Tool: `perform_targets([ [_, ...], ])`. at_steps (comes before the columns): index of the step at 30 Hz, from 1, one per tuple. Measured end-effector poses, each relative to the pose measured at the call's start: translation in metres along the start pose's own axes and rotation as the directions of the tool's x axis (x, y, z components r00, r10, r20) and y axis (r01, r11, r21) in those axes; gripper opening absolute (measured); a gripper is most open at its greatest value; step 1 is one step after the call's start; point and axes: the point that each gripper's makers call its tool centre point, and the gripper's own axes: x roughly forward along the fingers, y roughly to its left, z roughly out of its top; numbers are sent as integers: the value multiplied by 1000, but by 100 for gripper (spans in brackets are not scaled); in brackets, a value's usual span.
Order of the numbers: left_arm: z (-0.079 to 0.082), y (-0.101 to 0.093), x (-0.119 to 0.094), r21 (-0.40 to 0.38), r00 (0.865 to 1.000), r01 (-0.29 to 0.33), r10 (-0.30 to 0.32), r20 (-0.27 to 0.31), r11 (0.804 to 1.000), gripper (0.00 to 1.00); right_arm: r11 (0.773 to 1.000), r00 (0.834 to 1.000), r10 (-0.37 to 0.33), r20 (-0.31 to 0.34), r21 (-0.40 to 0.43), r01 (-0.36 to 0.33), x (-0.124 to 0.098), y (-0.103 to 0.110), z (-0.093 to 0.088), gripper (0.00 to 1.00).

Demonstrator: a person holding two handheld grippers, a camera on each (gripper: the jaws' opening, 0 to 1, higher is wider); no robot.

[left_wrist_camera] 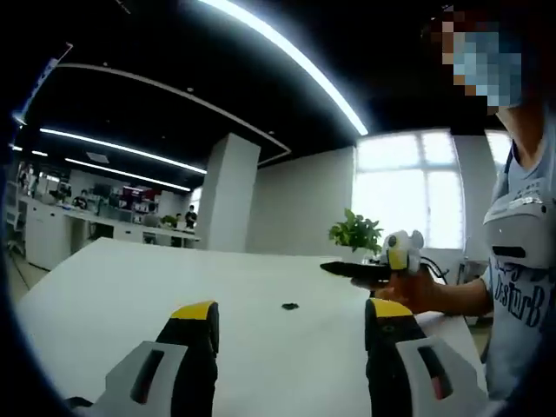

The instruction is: Snap the two parts of the plastic buckle together until the buckle closes and remains connected.

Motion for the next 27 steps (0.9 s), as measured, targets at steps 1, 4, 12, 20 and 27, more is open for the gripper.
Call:
perform_targets([
  [1,1,2,0,-6,1000,-8,8,6,1000,77,1000,1000,5,-6,-2,-5,1,0,-1,100],
  [4,1,6,-2,-13,1000,-22,22,10,1000,79,1000,1000,2,-18,-15,-2,0,-2,-1,100],
  [12,3,8,-1,-21,999,-25,25,22,999,82,997,1000,1,-9,-73,-2,-5,-23,23,100],
  [20,-1,7,1,-11,1000,-24,24,6,1000,83,981,992,53,-116,-178,-73,-7,-31,15,100],
  [27,-3,7,1,-14,1000,-26,25,-6,1000,83,983,981,136,-137,-105,-151,8,-5,-6,100],
])
